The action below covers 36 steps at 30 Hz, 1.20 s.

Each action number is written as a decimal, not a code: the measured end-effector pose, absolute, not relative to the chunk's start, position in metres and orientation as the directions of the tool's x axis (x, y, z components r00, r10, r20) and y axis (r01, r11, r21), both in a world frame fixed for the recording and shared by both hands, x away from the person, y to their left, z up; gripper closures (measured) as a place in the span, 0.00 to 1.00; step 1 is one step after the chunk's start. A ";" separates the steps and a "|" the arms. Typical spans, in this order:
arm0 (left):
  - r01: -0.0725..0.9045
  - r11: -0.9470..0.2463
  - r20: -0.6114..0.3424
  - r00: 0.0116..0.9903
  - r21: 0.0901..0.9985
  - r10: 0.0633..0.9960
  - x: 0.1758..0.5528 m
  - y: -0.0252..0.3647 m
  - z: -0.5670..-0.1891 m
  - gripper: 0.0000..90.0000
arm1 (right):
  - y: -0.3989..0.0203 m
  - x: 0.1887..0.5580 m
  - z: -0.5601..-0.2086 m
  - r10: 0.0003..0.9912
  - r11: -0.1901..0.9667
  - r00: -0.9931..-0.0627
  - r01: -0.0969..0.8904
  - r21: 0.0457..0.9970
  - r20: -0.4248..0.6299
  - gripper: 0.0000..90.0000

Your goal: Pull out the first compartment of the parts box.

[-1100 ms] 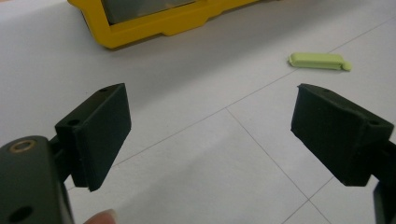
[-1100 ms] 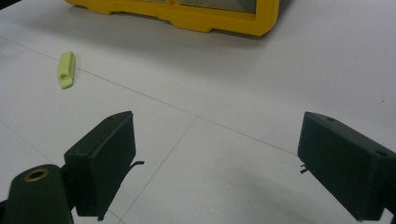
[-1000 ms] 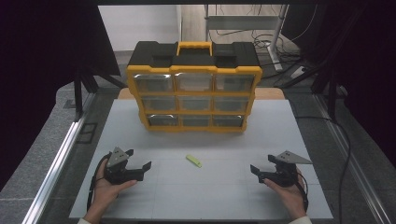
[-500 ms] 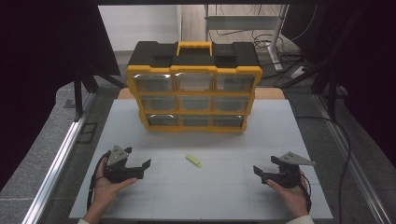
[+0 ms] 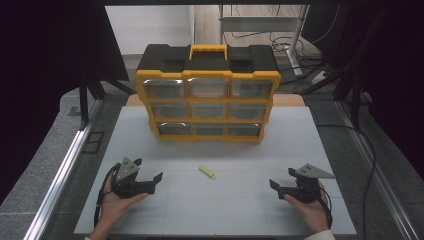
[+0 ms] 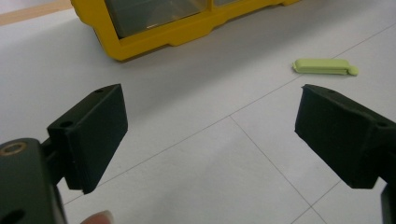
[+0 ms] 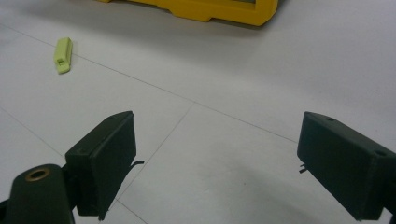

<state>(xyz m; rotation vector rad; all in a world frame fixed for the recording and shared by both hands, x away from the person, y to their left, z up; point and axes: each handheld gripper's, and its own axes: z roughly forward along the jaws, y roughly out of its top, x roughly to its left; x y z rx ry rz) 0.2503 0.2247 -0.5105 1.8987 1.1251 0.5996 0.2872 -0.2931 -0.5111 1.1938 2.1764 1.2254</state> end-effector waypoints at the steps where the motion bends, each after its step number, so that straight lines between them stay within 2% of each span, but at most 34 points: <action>1: 0.476 -0.258 -0.008 0.488 0.841 0.873 0.250 0.225 -0.511 0.11 | -0.293 0.288 -0.512 0.817 0.260 -0.570 0.495 0.829 0.085 0.13; 9: 0.479 -0.246 -0.017 0.480 0.843 0.877 0.249 0.227 -0.508 0.11 | -0.293 0.289 -0.512 0.819 0.254 -0.567 0.500 0.828 0.091 0.13; 15: 0.462 -0.290 0.039 0.479 0.838 0.877 0.246 0.223 -0.509 0.13 | -0.293 0.290 -0.511 0.822 0.241 -0.560 0.500 0.832 0.098 0.13; 36: 0.392 -0.331 0.088 0.523 0.858 0.848 0.244 0.218 -0.506 0.12 | -0.292 0.291 -0.512 0.828 0.254 -0.555 0.504 0.825 0.084 0.13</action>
